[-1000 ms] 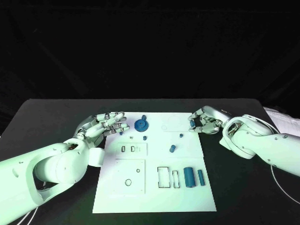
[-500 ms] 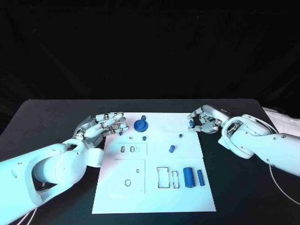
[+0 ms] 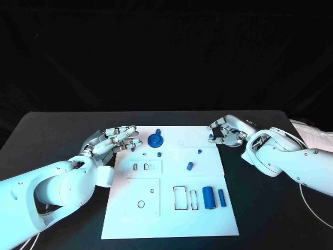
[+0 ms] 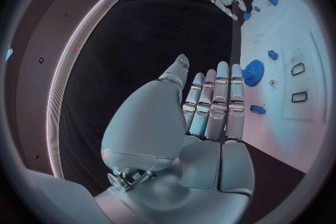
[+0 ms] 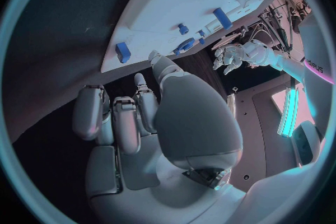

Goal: Assemble the parts on the task board

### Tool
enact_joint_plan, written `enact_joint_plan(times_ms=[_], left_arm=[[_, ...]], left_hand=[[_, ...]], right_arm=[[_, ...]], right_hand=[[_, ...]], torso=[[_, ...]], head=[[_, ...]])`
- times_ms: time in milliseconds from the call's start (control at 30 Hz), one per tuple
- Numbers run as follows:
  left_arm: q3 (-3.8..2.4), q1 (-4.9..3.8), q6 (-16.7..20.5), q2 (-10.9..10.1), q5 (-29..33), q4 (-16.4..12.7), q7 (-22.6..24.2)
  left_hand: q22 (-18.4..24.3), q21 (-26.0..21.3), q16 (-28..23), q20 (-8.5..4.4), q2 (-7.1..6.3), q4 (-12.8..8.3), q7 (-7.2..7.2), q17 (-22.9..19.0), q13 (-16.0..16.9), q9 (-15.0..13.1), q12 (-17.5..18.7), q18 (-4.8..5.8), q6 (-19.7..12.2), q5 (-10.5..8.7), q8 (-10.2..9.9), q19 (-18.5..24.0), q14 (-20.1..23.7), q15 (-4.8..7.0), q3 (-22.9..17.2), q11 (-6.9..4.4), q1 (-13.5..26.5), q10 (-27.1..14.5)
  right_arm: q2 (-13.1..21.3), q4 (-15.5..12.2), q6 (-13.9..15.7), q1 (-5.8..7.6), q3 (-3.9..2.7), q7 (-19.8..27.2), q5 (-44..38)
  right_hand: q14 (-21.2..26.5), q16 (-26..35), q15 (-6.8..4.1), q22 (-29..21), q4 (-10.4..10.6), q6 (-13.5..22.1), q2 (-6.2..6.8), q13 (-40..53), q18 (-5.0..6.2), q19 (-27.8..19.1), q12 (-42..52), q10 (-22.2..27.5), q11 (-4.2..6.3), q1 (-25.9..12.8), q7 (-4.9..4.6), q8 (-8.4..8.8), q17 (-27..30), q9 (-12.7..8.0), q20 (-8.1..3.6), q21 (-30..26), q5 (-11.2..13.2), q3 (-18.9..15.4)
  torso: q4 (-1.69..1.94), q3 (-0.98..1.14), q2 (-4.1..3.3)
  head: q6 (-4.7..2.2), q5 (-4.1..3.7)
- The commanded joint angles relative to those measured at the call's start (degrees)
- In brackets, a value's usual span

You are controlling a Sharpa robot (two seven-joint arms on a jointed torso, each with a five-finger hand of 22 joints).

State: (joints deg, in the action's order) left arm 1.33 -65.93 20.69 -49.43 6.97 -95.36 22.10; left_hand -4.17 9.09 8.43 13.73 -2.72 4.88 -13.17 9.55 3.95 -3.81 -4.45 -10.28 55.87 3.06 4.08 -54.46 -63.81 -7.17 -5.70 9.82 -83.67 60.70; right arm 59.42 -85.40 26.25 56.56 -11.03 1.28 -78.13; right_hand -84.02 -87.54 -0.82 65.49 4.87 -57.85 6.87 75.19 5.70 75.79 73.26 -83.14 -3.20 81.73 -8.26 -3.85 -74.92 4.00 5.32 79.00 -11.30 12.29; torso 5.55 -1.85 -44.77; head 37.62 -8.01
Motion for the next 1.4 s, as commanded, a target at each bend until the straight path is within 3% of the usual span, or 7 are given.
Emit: enact_joint_plan(times_ms=[33,267,400,600,967,1400], left_arm=[[-0.03,-0.01,-0.8,0.1,0.1,-0.1,0.3],[-0.03,-0.01,-0.8,0.1,0.1,-0.1,0.3],[-0.03,-0.01,-0.8,0.1,0.1,-0.1,0.3],[-0.03,-0.01,-0.7,0.1,0.1,-0.1,0.3],[-0.03,-0.01,-0.7,0.2,0.1,-0.1,0.2],[-0.03,-0.01,-0.7,0.2,0.1,0.0,0.2]], left_hand=[[0.1,-0.3,-0.4,-0.05,0.60,-0.2,-0.10,0.1,-0.1,0.0,0.2,-0.23,-0.2,-0.25,-0.2,-0.5,-0.3,-0.03,0.0,0.15,-0.1,0.1],[0.1,-0.4,-0.4,-0.05,0.63,-0.3,-0.10,0.1,-0.1,0.0,0.2,-0.23,-0.2,-0.25,-0.2,-0.5,-0.3,-0.02,0.0,0.14,-0.1,0.1],[0.1,-0.4,-0.4,-0.05,0.63,-0.3,-0.10,0.1,-0.1,0.0,0.2,-0.23,-0.2,-0.25,-0.2,-0.5,-0.3,-0.02,0.0,0.14,-0.1,0.1],[0.1,-0.4,-0.4,-0.05,0.63,-0.3,-0.10,0.1,-0.1,0.0,0.2,-0.23,-0.2,-0.25,-0.2,-0.5,-0.3,-0.02,0.0,0.14,-0.1,0.1],[0.1,-0.4,-0.4,-0.05,0.63,-0.3,-0.10,0.1,-0.1,0.0,0.2,-0.23,-0.2,-0.25,-0.2,-0.5,-0.3,-0.02,0.0,0.14,-0.1,0.1],[0.1,-0.4,-0.4,-0.06,0.69,-0.4,-0.09,0.1,-0.1,0.0,0.2,-0.23,-0.2,-0.25,-0.2,-0.6,-0.3,0.00,0.0,0.13,-0.2,0.1]], right_arm=[[0.4,-0.2,0.3,-0.06,-0.02,2.3,1.0],[1.4,-0.4,-0.7,-0.06,-0.02,2.3,-1.8],[1.7,0.0,-1.0,-0.06,-0.02,2.3,-3.4],[1.9,0.6,-1.8,-0.06,-0.02,2.7,-5.0],[0.9,1.8,-3.2,-0.06,-0.01,2.1,-7.7],[-0.1,2.8,-3.9,-0.08,0.00,1.1,-8.5]], right_hand=[[-4.7,0.3,-0.29,-0.7,-1.2,-0.7,-0.39,2.2,-0.55,-0.7,-0.9,0.6,0.22,1.7,0.02,-0.34,-8.9,0.0,-0.16,-0.5,0.0,1.0],[-4.5,0.5,-0.29,-1.3,-2.2,-1.6,0.33,1.8,-0.42,-1.2,-1.6,1.1,0.25,2.3,0.09,-0.40,-8.4,0.0,-0.17,-0.8,0.5,2.0],[-4.5,0.7,-0.42,-1.5,-3.7,-2.1,0.07,1.6,-0.37,-1.3,-2.0,1.3,0.32,3.9,0.11,-0.22,-8.1,-0.1,-0.30,-1.0,0.9,4.2],[-4.4,0.8,-0.69,-1.6,-4.8,-2.6,0.50,1.5,-0.33,-1.5,-2.2,1.5,0.76,4.3,0.76,-0.09,-7.9,-0.1,-0.46,-1.0,0.9,6.1],[-4.5,0.8,-1.10,-1.5,-4.2,-3.3,1.58,1.7,-0.37,-1.5,-1.9,1.2,1.14,1.5,1.18,0.07,-8.1,-0.1,-0.87,-1.0,1.4,6.7],[-4.6,0.7,-1.06,-1.3,-3.6,-4.2,1.30,1.9,-0.42,-1.3,-1.7,1.1,1.07,0.4,1.09,-0.09,-8.3,0.0,-0.88,-1.0,1.5,6.9]], torso=[[0.01,-0.03,0.02],[0.01,-0.08,0.02],[0.01,-0.07,-0.03],[0.14,-0.10,-0.02],[0.12,-0.06,0.00],[0.07,-0.09,-0.02]], head=[[0.01,-0.10],[-0.08,-0.32],[-0.16,-0.38],[-0.15,-0.58],[-0.17,-0.63],[-0.05,-0.58]])
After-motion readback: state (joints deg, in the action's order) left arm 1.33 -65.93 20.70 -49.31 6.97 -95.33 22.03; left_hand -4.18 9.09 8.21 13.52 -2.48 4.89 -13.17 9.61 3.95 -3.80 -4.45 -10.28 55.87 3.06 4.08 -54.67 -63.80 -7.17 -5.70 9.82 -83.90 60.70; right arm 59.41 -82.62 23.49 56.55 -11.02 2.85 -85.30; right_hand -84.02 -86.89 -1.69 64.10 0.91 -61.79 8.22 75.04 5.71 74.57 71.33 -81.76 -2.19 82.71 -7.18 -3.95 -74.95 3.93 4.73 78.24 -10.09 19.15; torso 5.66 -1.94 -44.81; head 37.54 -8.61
